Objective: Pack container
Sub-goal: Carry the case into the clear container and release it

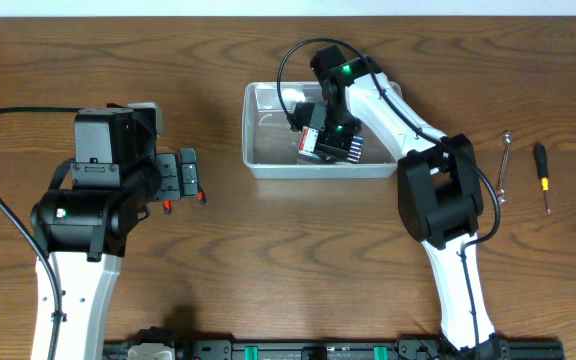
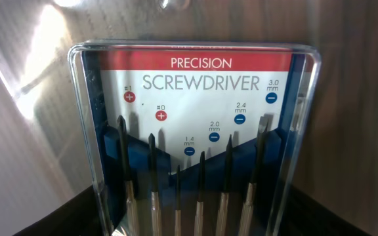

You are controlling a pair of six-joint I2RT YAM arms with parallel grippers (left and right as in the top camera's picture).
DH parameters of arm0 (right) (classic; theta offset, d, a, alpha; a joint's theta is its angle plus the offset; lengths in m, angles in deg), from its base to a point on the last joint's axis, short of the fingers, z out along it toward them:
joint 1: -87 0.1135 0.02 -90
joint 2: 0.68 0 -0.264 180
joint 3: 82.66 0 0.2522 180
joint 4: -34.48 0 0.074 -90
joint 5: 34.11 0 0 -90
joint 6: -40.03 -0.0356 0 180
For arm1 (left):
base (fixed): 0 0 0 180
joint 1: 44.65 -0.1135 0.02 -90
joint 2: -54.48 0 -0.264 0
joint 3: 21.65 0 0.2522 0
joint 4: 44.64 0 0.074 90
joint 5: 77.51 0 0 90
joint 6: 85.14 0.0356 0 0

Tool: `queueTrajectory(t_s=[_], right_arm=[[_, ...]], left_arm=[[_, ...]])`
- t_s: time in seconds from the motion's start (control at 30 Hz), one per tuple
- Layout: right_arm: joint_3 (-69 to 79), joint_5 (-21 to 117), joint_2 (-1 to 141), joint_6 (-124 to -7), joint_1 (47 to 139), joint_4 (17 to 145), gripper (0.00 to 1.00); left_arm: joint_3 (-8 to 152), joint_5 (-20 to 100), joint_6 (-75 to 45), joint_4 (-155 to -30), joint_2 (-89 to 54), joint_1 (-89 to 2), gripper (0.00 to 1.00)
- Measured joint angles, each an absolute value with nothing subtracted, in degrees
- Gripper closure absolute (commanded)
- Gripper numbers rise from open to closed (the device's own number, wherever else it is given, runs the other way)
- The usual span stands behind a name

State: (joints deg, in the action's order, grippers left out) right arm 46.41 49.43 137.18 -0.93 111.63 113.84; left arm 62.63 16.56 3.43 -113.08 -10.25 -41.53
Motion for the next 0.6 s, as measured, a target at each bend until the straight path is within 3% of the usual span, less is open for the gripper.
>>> queueTrajectory(t_s=[0.3, 0.6], right_arm=[[47.3, 49.2, 136.8, -3.9, 111.6, 115.7, 0.01], [55.0, 54.3, 118.7, -20.4, 109.9, 117.2, 0.01]], left_arm=[[62.6, 16.6, 3.5, -113.1, -10.2, -41.5, 0.02], [62.6, 16.6, 3.9, -113.1, -10.2, -41.5, 0.01]])
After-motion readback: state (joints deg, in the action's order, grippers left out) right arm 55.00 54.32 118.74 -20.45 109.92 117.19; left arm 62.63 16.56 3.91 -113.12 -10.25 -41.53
